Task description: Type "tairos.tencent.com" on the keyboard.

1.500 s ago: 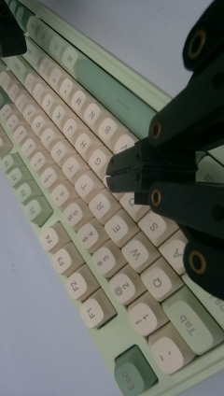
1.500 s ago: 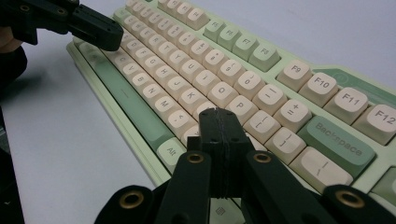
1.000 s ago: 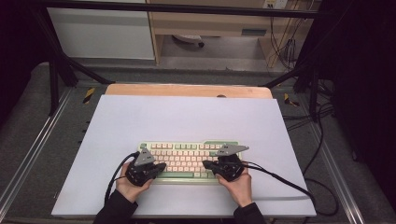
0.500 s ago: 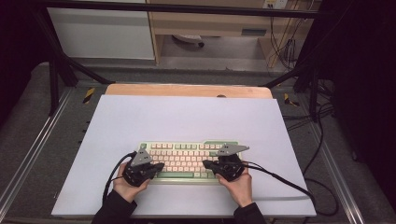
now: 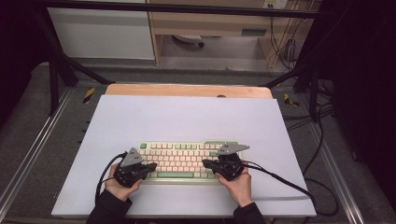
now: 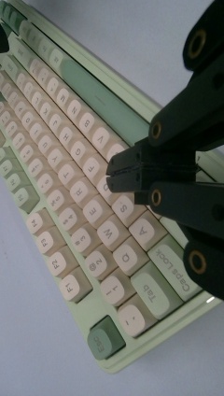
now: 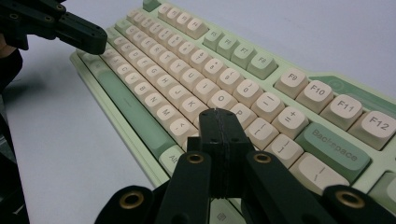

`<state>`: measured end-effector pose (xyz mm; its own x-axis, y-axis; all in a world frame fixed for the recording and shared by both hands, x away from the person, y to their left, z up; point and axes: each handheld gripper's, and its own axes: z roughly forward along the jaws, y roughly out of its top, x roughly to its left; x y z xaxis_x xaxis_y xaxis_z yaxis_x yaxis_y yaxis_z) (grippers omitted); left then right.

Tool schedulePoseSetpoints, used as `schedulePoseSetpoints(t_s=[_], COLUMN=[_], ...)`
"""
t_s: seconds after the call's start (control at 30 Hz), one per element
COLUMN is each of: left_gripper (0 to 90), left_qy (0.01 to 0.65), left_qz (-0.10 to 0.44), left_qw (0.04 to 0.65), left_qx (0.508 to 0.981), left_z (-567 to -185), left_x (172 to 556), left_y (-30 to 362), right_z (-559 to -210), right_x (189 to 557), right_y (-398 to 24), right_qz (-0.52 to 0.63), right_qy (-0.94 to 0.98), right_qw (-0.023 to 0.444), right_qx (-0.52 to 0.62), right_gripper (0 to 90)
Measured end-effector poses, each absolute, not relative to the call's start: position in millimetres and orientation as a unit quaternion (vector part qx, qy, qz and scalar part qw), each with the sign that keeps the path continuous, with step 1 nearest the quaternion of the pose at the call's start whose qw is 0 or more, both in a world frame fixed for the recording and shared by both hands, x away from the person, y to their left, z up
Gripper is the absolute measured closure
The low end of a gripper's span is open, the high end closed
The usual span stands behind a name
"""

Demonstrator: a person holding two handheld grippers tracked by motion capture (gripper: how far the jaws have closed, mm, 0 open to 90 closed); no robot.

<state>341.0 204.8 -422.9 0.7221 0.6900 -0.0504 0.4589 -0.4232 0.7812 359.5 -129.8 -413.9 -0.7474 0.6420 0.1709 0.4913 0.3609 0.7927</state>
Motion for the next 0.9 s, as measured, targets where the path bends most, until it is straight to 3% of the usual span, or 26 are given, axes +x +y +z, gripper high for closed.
schedulePoseSetpoints(t_s=[0.9], left_gripper=[89.9], left_qy=[0.353], left_qz=[0.144], left_qw=[0.419], left_qx=[0.824], left_z=[-422], left_x=[339], left_y=[220], right_z=[-417], right_x=[380], right_y=[-90], right_qz=[0.435], right_qy=[0.825], right_qw=[0.085], right_qx=[0.350], right_gripper=[90.0])
